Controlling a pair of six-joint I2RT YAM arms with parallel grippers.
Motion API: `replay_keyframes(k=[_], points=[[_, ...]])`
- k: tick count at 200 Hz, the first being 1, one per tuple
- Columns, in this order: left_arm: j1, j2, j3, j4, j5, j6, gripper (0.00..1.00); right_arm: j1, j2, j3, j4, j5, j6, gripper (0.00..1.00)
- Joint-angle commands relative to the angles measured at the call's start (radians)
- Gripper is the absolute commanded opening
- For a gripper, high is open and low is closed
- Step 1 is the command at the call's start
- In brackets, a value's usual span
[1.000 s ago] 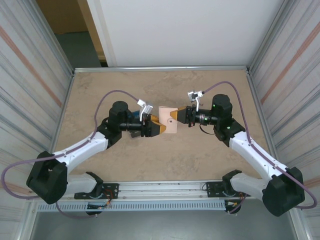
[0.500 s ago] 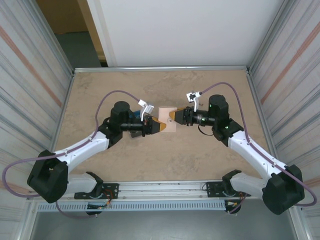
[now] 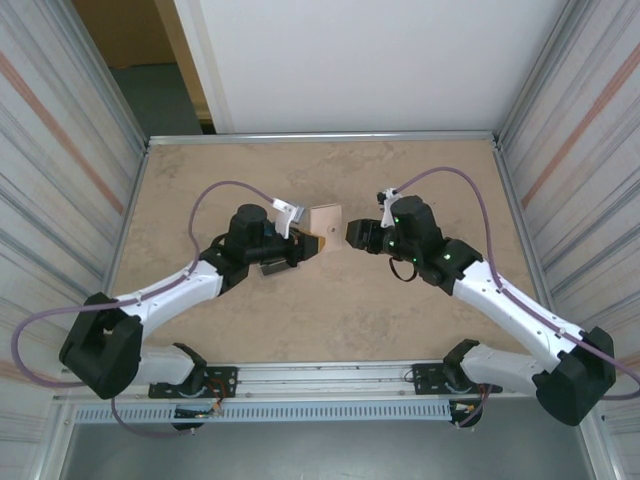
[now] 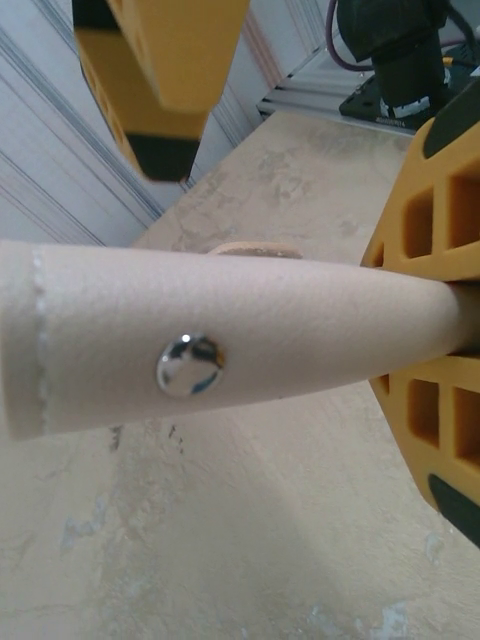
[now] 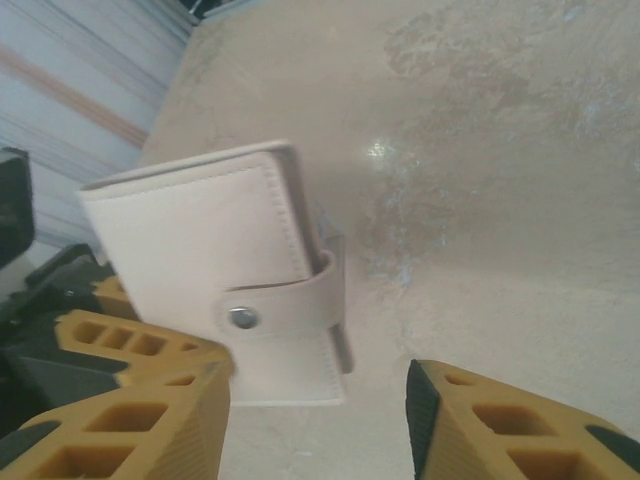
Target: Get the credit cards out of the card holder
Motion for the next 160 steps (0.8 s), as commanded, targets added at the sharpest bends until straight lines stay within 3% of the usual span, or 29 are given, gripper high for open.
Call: replay_keyframes(k=[1, 49, 160], points=[[-0.008, 0.016, 0.046, 0.008, -0.030, 0.023, 0.00, 0.045, 0.054, 0.065, -0.067, 0.119, 0.075, 0.46], [-0.010, 0.026, 0.048, 0.007, -0.030, 0.022, 0.00, 0.112, 0.190, 0.183, -0.110, 0.165, 0.082, 0.41], [-0.010, 0.030, 0.057, 0.004, -0.037, 0.022, 0.00, 0.114, 0.318, 0.253, -0.126, 0.160, 0.090, 0.41]])
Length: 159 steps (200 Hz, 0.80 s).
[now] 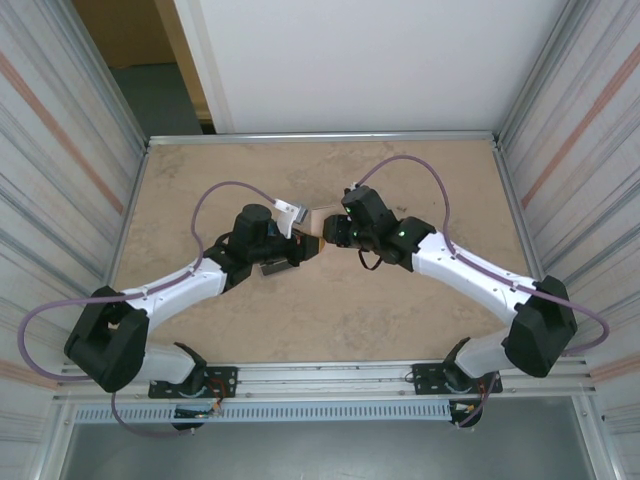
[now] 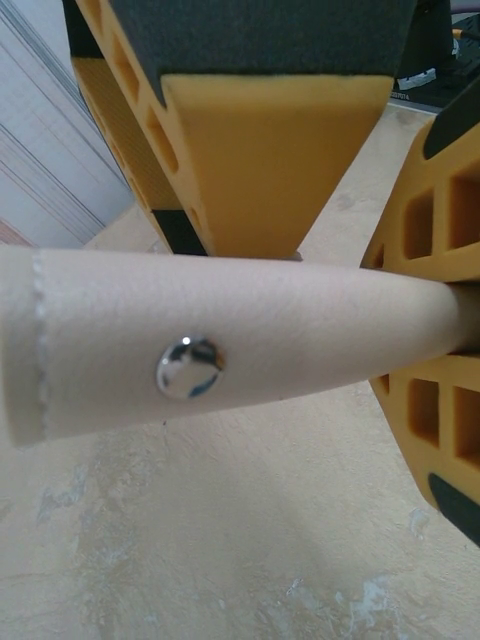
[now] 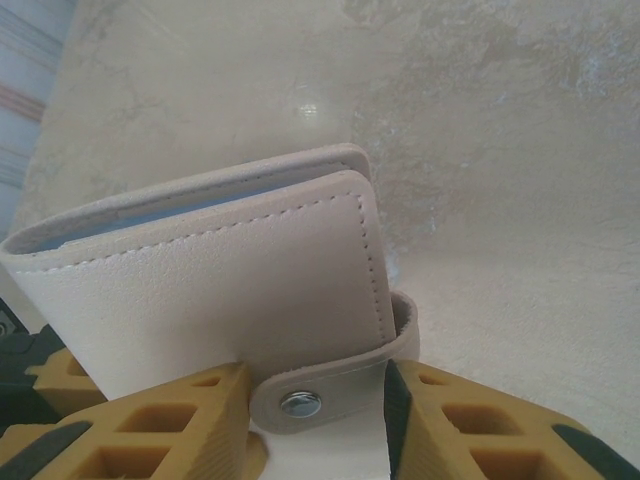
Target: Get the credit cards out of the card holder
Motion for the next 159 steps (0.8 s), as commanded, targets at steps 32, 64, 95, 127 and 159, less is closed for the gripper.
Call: replay_keyframes(k=[32, 64, 95, 127, 159], points=[[-0.008, 0.005, 0.053, 0.024, 0.006, 0.014, 0.00, 0.004, 0.045, 0.046, -0.026, 0.004, 0.021, 0.41], [-0.008, -0.002, 0.051, 0.017, -0.004, 0.015, 0.00, 0.003, 0.049, 0.046, -0.041, 0.025, 0.022, 0.38], [-0.008, -0.010, 0.049, 0.011, -0.019, 0.013, 0.00, 0.000, 0.035, 0.038, -0.039, 0.034, 0.025, 0.27], [-0.008, -0.013, 0.044, 0.015, -0.027, 0.012, 0.00, -0.003, 0.021, 0.024, -0.033, 0.035, 0.027, 0.22], [-0.008, -0.009, 0.047, 0.019, -0.028, 0.007, 0.00, -0.009, 0.011, 0.016, -0.026, 0.023, 0.029, 0.15]])
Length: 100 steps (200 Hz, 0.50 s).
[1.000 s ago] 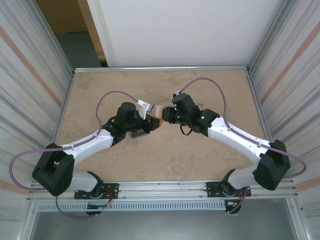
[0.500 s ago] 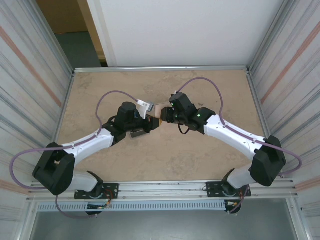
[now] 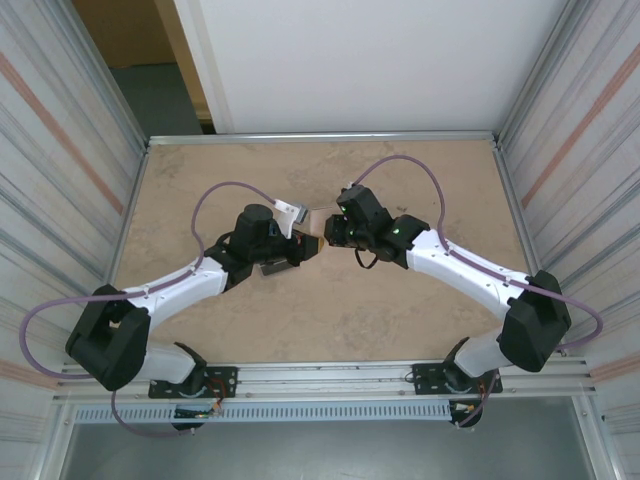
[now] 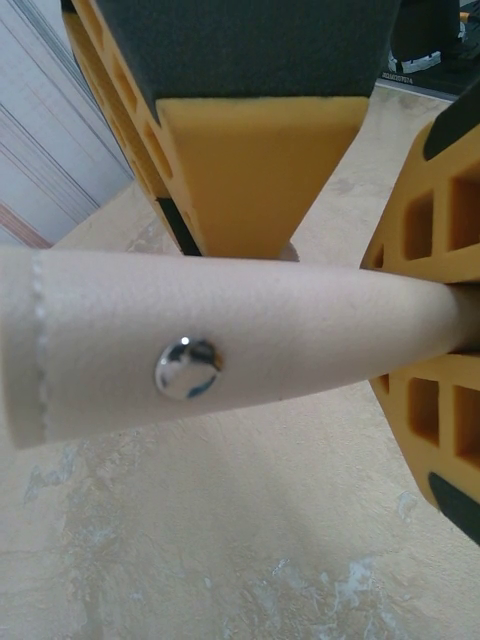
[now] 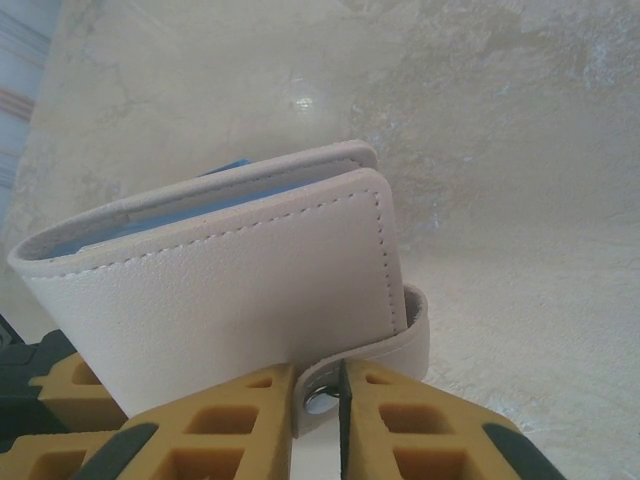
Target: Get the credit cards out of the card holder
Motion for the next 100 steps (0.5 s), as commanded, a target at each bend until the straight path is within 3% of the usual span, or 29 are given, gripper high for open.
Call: replay_keyframes(k=[1, 100], points=[[-0.008, -0.018, 0.040, 0.046, -0.002, 0.007, 0.00, -0.011, -0.024, -0.007, -0.021, 0.020, 0.011, 0.15], [-0.008, -0.023, 0.042, 0.043, -0.014, 0.012, 0.00, -0.022, -0.033, -0.026, -0.009, 0.014, 0.019, 0.00]])
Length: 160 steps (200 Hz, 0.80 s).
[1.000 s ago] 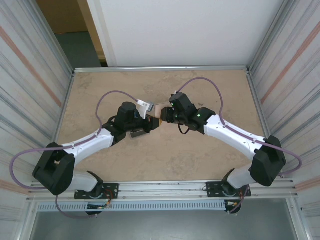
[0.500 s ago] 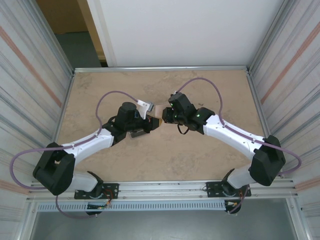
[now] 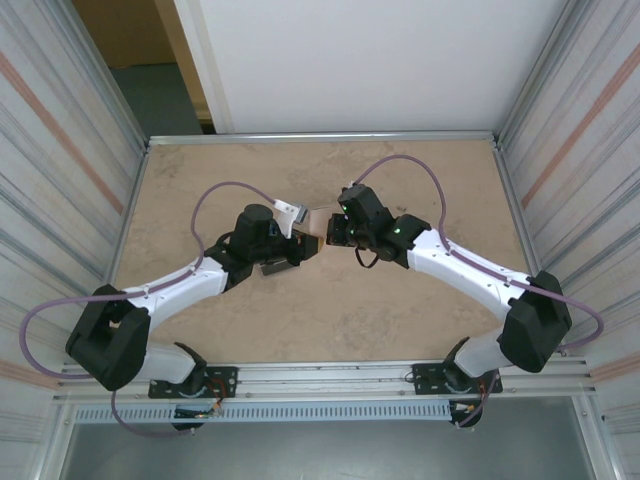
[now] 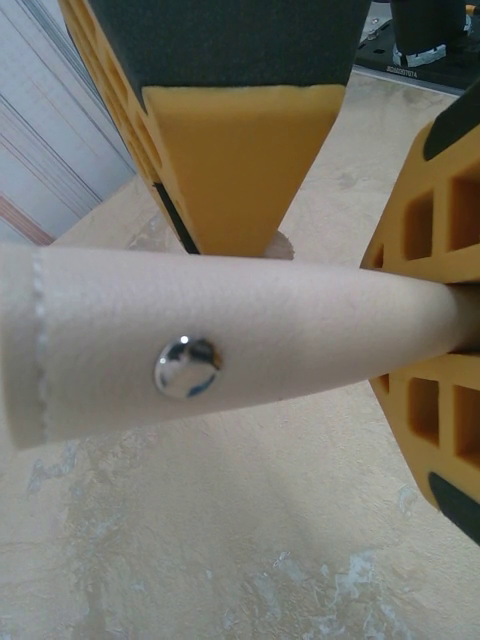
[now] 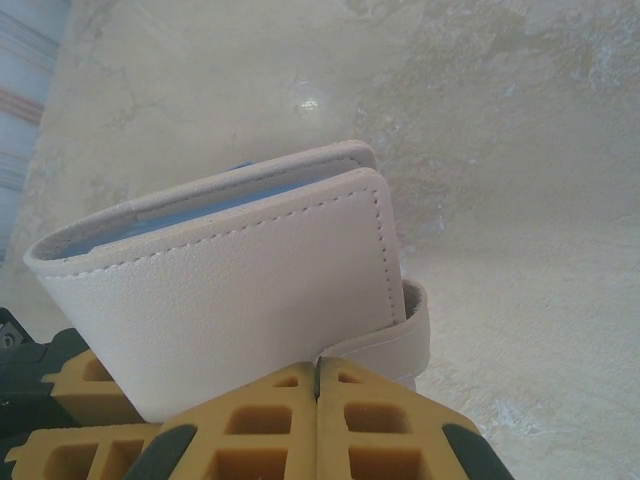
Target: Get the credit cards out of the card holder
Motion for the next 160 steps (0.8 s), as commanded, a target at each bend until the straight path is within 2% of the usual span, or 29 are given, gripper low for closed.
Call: replay_keyframes(k=[1, 160], points=[[-0.008, -0.024, 0.041, 0.043, -0.001, 0.012, 0.00, -0.016, -0.030, -0.025, -0.015, 0.025, 0.015, 0.00], [-0.007, -0.031, 0.039, 0.032, -0.007, 0.027, 0.00, -0.039, -0.092, -0.095, 0.035, 0.018, 0.032, 0.00]])
